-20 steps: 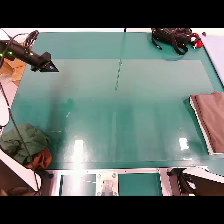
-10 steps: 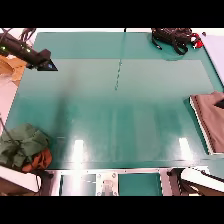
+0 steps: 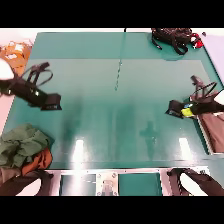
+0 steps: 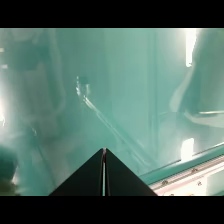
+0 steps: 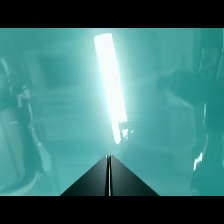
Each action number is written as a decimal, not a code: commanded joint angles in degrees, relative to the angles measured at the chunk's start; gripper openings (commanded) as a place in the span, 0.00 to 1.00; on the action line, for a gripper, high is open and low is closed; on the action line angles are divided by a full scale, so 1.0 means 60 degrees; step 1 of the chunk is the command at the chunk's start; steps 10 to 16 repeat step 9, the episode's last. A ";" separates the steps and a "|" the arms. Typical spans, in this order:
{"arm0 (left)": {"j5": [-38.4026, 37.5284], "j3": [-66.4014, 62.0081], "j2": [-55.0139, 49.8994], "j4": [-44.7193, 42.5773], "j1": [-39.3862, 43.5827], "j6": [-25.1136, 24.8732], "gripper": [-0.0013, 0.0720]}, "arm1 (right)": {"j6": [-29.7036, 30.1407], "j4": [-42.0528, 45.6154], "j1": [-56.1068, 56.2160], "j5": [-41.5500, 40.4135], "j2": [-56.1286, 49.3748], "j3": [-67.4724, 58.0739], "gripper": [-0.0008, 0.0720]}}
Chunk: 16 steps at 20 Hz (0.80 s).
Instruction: Fold the shirts.
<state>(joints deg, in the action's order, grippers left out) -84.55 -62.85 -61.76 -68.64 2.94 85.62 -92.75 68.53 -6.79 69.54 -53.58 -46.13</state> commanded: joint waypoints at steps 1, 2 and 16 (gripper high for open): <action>0.0350 0.1523 0.1213 -0.0601 0.0157 0.0193 0.06 | 0.0040 -0.0098 0.1078 -0.0583 0.0550 0.0739 0.03; 0.0244 0.1534 0.1213 -0.0637 0.0157 0.0193 0.06 | 0.0040 -0.0102 0.1144 -0.0586 0.0546 0.0736 0.03; 0.0590 0.1541 0.1209 -0.0627 0.0157 0.0229 0.06 | 0.0040 -0.0102 0.1158 -0.0590 0.0539 0.0736 0.03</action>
